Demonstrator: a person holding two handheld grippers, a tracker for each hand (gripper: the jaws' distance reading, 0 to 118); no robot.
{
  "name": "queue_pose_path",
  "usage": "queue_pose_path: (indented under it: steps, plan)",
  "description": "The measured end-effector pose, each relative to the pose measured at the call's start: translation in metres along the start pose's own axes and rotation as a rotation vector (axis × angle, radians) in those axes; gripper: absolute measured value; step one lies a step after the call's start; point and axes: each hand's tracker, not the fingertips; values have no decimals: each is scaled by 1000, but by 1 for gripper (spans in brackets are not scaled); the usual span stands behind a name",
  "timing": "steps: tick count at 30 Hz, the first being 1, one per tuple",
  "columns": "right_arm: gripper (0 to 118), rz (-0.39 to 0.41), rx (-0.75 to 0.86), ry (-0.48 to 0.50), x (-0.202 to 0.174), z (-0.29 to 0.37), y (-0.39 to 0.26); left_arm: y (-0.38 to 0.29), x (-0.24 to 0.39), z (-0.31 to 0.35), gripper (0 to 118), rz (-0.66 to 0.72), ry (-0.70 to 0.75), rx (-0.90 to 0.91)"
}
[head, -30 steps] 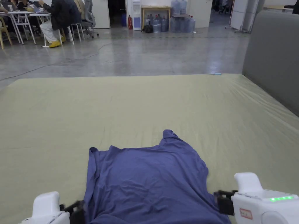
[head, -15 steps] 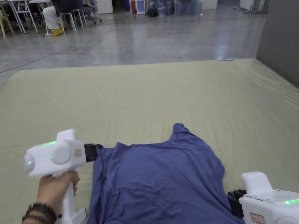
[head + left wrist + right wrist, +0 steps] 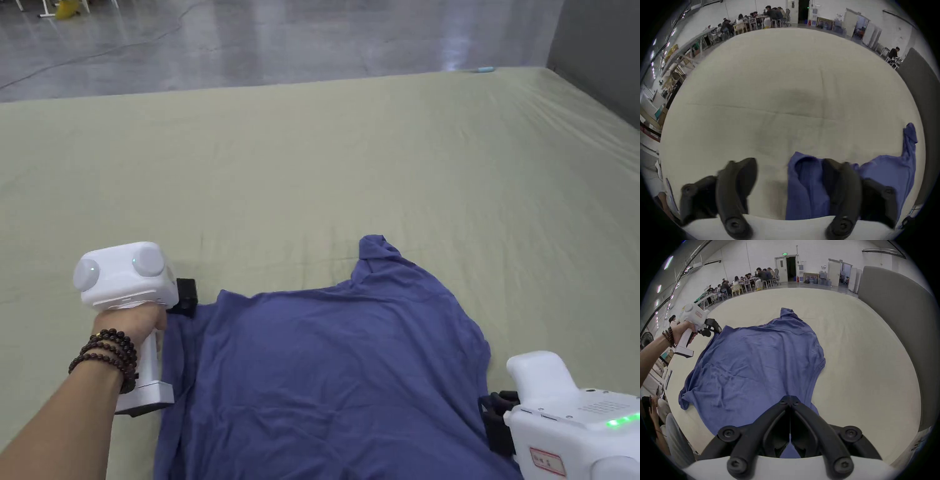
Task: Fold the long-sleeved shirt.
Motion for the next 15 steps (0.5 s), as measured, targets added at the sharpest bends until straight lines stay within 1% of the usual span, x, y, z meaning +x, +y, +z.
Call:
queue_pose_path:
  steps: [1,2,3,4,5,7,10,12,13,15]
  plan:
    - [3,1,0,-2,0,0,0,-3,0,2,75,7,7,10]
    - [3,1,2,0,-1,1,0,-1,-8,3,57,22,-15,20]
    - [3,2,2,3,-1,2,0,-3,-9,6,30,50,-51,25]
    - [3,2,3,5,-3,3,-1,-5,-10,9,12,59,-69,20]
    - [3,5,4,7,-4,3,-2,-9,-10,12,3,51,-67,32]
    - [3,12,1,15,-5,3,-2,-7,-14,12,2,5,-68,53]
    - [3,12,2,17,0,2,7,-5,-21,20,1,24,-89,69]
    - [3,9,17,5,10,-1,27,-2,-26,31,1,49,-136,96]
    - [3,9,31,-10,15,-5,42,-1,-28,37,1,47,-141,107]
    - [3,6,28,-11,28,-19,76,3,-30,47,1,22,-139,136]
